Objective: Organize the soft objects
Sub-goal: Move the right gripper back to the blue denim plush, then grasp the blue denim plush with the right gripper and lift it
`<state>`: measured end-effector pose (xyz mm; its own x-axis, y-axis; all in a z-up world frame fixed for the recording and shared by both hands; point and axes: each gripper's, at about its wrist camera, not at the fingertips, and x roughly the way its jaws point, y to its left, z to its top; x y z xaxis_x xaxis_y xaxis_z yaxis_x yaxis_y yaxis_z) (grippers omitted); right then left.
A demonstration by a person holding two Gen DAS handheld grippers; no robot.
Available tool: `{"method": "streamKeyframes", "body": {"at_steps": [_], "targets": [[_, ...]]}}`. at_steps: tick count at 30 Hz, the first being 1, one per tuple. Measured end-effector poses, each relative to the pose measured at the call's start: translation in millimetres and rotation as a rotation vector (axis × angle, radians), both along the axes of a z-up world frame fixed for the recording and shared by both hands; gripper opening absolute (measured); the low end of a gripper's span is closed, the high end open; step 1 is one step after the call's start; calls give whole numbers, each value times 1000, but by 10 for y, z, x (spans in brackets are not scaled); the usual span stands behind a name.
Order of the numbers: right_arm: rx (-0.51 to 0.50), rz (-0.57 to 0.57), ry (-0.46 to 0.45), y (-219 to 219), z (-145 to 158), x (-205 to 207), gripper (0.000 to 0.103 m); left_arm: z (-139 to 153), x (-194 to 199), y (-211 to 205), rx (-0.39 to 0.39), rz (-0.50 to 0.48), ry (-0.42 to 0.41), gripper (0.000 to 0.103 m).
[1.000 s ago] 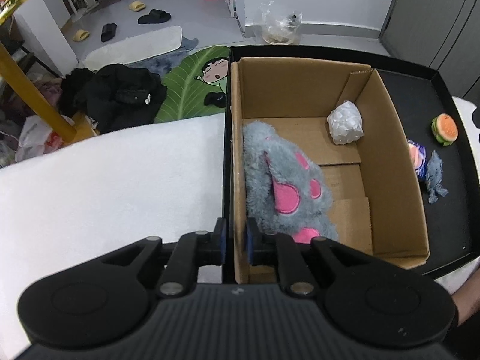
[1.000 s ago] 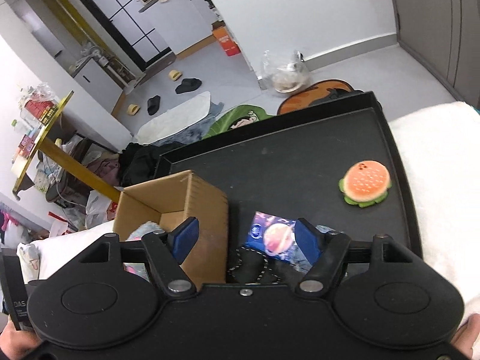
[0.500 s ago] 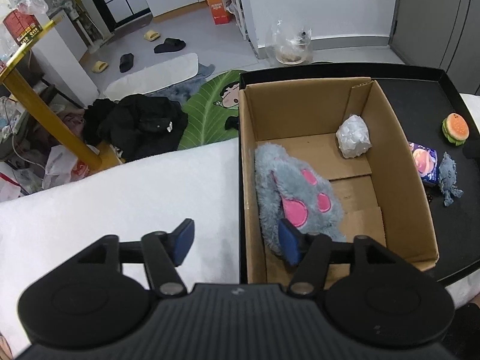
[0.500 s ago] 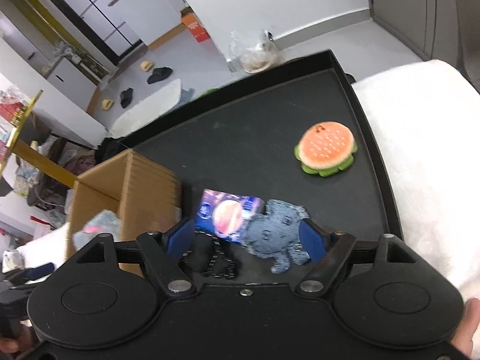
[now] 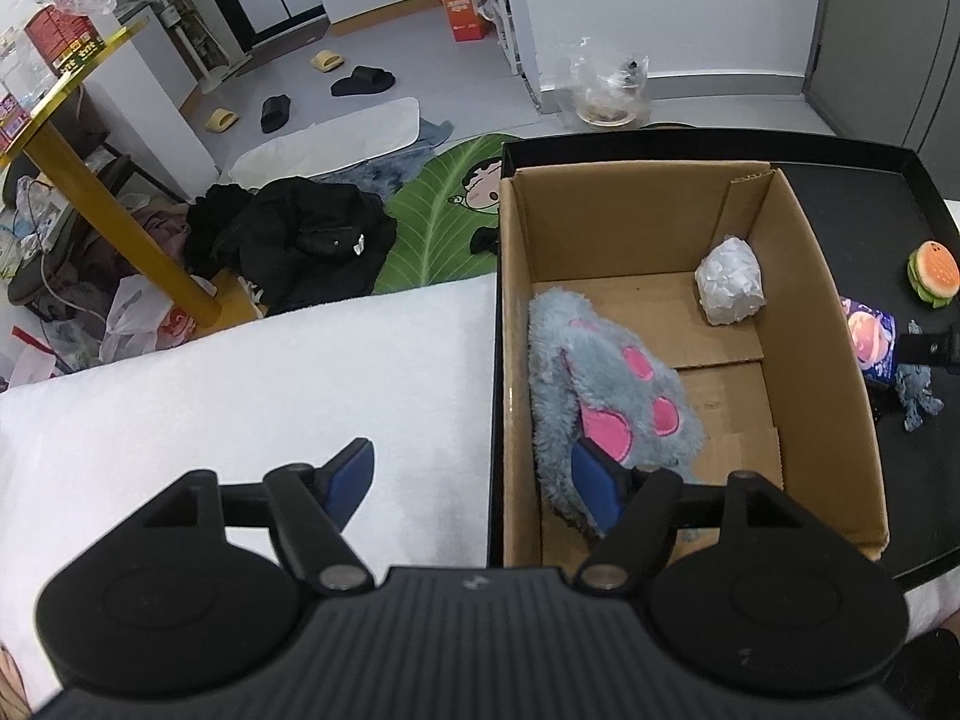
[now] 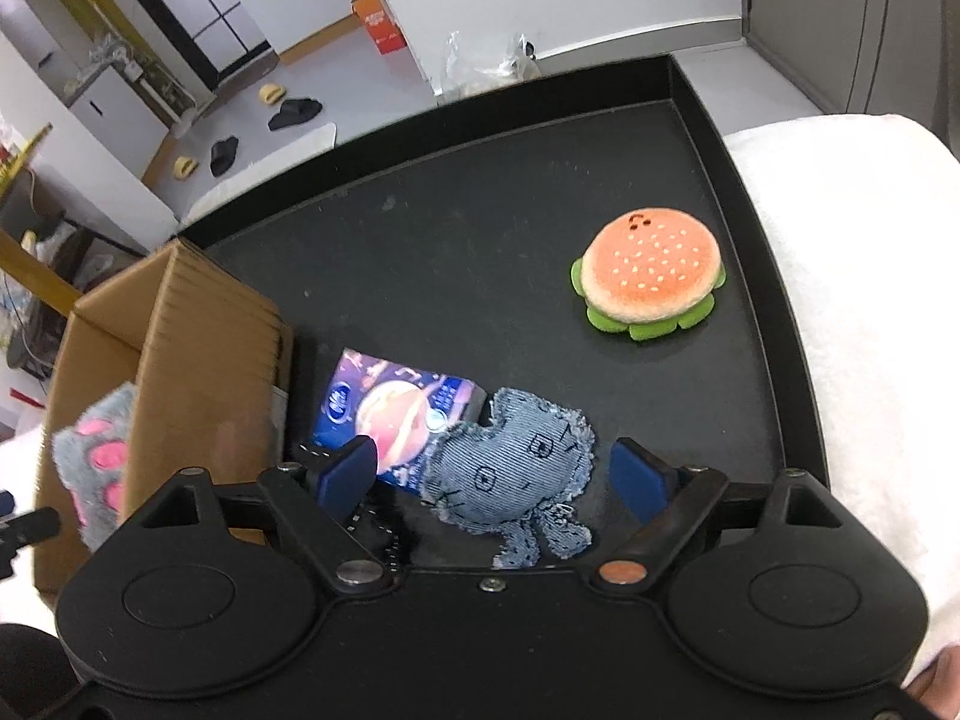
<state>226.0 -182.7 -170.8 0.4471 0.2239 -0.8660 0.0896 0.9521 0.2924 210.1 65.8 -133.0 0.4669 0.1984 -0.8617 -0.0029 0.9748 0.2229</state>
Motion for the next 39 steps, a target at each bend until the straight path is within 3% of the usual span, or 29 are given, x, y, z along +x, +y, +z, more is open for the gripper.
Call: {"method": "streamKeyframes", "body": {"at_steps": [3,4,8,11,12,15,17,30,32,34,39], "targets": [[-49,11,-4,25,-35,-10,81,5,-4,-25,8,-3,-6,71],[-61,18,2,38,-48,-13,71,6,-7,-30,8,-6,-7,71],[-62,34,7,26,-42,-49,54,17,-24,-29,9,-6,-14,71],[-58,36,0,4,22,-90,35,20,-28,-12,4,-2,-13,71],[-46,36,6,-9,33,-101,22,21,-32,-6,2,-1,-14,71],[-49,33,12,-33,55,-148,5,34,-39,8,-4,0,-18,71],[-40,25,22,-72,59,-184,0,42,-47,15,-8,0,-23,71],[46,-54,55,-262,91,-288,0,71,-96,69,-54,13,-40,71],[56,-78,78,-278,67,-255,9,70,-100,83,-63,15,-42,71],[58,-91,75,-257,55,-230,35,73,-102,92,-66,14,-44,71],[93,-120,63,-256,24,-143,52,45,-86,102,-69,14,-37,71]]}}
